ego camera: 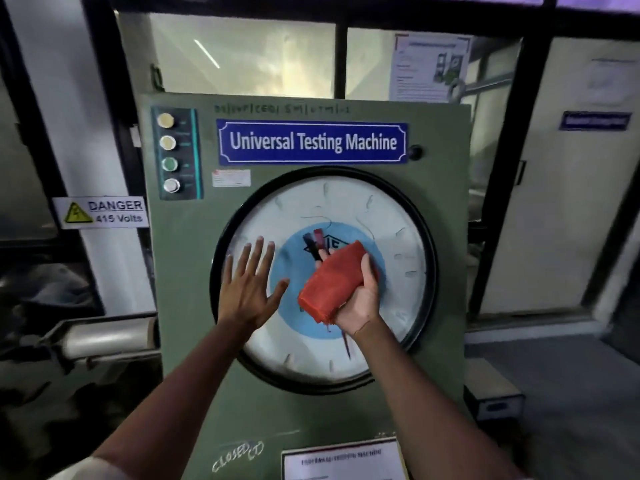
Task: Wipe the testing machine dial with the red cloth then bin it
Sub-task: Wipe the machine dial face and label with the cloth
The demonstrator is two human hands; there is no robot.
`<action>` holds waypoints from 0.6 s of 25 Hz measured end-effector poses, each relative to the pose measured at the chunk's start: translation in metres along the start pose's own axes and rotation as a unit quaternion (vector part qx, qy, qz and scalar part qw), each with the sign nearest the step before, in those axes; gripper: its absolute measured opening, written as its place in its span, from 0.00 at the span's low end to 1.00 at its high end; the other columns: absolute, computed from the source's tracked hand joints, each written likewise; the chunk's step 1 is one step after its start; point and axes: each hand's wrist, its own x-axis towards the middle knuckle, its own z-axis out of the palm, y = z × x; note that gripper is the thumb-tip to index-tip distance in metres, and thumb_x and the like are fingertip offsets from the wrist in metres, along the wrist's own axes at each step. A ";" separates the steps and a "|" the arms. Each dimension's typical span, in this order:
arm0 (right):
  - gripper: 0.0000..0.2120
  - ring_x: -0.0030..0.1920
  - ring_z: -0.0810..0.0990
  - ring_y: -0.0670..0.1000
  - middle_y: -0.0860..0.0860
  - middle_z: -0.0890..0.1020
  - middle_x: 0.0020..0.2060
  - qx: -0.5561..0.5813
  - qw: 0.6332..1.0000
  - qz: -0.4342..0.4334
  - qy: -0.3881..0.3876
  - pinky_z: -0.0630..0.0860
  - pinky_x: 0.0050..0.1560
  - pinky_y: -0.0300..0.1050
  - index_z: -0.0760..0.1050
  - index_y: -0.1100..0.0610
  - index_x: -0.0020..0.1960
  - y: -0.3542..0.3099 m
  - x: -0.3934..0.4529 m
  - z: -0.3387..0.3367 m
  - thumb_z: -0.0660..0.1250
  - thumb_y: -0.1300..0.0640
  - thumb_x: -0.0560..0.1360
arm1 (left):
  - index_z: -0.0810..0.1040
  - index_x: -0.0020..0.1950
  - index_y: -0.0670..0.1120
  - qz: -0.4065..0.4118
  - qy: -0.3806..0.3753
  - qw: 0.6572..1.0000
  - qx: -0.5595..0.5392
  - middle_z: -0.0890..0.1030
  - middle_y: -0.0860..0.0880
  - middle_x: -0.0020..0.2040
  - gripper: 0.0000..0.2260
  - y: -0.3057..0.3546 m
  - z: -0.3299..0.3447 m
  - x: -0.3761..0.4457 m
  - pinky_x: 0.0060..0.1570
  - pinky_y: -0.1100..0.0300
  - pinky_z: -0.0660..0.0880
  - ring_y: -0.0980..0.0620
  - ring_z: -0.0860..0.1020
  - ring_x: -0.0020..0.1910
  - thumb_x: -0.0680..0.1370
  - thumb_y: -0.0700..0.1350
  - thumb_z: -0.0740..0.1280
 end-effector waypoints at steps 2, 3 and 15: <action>0.28 0.56 0.89 0.54 0.55 0.89 0.57 -0.068 0.995 -0.049 0.053 0.86 0.52 0.51 0.90 0.54 0.56 -0.022 0.018 0.001 0.68 0.31 0.78 | 0.54 0.90 0.50 0.018 0.040 0.999 0.005 0.52 0.48 0.90 0.39 -0.003 0.015 0.022 0.86 0.44 0.41 0.46 0.52 0.89 0.83 0.68 0.48; 0.27 0.52 0.89 0.54 0.55 0.89 0.53 -0.117 0.986 -0.074 0.089 0.86 0.47 0.48 0.89 0.54 0.55 -0.033 0.028 0.004 0.68 0.31 0.78 | 0.54 0.90 0.49 0.018 0.059 0.998 0.009 0.52 0.48 0.90 0.39 -0.005 0.021 0.030 0.86 0.45 0.40 0.46 0.52 0.89 0.83 0.68 0.49; 0.42 0.87 0.40 0.57 0.53 0.45 0.87 -0.717 0.525 -0.348 0.297 0.35 0.84 0.64 0.44 0.54 0.88 -0.016 0.130 0.021 0.50 0.33 0.83 | 0.49 0.90 0.43 -0.015 0.170 0.985 0.032 0.49 0.46 0.90 0.42 -0.040 0.062 0.057 0.88 0.50 0.40 0.49 0.44 0.89 0.84 0.68 0.52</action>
